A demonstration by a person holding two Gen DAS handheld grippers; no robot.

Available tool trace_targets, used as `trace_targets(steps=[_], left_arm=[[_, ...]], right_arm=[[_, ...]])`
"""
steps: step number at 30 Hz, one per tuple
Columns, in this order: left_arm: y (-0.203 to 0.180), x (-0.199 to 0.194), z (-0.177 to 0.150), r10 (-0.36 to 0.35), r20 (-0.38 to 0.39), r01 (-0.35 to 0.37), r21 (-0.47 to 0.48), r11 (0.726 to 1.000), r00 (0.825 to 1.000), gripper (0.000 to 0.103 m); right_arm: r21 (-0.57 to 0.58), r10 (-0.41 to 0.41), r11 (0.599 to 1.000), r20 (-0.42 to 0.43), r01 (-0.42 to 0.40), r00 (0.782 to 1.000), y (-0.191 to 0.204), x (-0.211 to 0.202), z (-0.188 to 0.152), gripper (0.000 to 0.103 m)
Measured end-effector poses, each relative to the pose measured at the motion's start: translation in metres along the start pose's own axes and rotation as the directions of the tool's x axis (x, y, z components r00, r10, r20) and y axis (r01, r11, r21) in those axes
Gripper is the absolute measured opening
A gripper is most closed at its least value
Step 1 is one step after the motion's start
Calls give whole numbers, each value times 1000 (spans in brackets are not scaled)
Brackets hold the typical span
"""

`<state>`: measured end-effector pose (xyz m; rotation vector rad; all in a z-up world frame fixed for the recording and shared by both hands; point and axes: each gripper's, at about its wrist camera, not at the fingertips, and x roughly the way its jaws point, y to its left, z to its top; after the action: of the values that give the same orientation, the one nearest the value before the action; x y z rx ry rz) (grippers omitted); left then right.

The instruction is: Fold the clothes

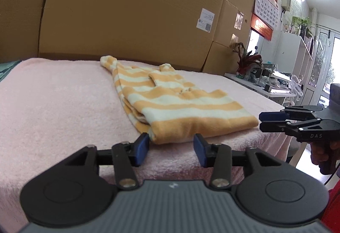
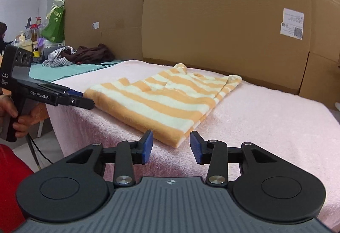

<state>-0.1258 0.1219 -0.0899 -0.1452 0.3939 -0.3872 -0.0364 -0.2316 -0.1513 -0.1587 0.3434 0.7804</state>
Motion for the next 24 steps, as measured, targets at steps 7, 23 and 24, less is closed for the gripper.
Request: trace_targets(steps=[7,23,24], left_arm=[[7,9,-6,-18,54,19,-19,1000,998,32],[-8,-36,23,-121,171,127,-25,992,978,15],[-8,-38,22,-126,169,133,-32,991,978,15]], right_arm=[[10,0,1000,29,-1,1000,-1,14,-11,23],[107,138,982,162,-156,977,-14,-24,33,11],[111,146,980,151,-164,978,-14,-27,33,11]])
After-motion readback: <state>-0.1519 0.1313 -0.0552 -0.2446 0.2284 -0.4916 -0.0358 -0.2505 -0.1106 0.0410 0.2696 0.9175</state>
